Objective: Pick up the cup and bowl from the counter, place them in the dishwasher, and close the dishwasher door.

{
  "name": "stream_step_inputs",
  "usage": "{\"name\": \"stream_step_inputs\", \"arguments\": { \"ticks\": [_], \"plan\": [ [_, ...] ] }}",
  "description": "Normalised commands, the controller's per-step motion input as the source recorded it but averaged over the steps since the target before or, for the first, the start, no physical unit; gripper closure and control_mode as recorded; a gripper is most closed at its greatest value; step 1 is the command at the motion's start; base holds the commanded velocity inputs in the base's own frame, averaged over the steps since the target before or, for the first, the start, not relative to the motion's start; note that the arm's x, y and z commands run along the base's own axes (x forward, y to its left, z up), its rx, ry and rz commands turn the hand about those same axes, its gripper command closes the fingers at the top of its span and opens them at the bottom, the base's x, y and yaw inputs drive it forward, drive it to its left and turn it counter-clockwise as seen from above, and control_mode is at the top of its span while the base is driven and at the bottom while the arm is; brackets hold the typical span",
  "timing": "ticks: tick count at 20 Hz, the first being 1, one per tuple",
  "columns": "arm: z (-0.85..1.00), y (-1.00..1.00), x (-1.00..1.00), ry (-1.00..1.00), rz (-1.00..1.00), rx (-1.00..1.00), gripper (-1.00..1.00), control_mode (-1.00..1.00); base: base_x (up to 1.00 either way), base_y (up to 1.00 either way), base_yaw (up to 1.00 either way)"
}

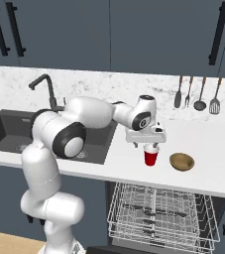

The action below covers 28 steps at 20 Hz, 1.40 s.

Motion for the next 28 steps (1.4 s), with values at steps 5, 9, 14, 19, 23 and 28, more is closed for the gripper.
{"name": "stream_step_inputs", "arguments": {
  "ticks": [5,9,14,19,23,28],
  "plan": [
    [-0.26,0.09,0.02,0.00,0.00,0.00,-1.00,-1.00,0.00,0.00,0.00],
    [-0.15,0.14,0.02,0.00,0.00,0.00,-1.00,-1.00,0.00,0.00,0.00],
    [-0.13,0.11,0.05,0.00,0.00,0.00,-1.00,-1.00,0.00,0.00,0.00],
    [-0.15,-0.01,0.29,0.00,0.04,0.00,-1.00,-1.00,0.00,0.00,0.00],
    [-0.22,-0.06,0.34,0.00,0.05,0.00,-1.00,-1.00,0.00,0.00,0.00],
    [-0.34,-0.13,0.08,0.00,0.02,0.00,-1.00,-1.00,0.00,0.00,0.00]
  ]
}}
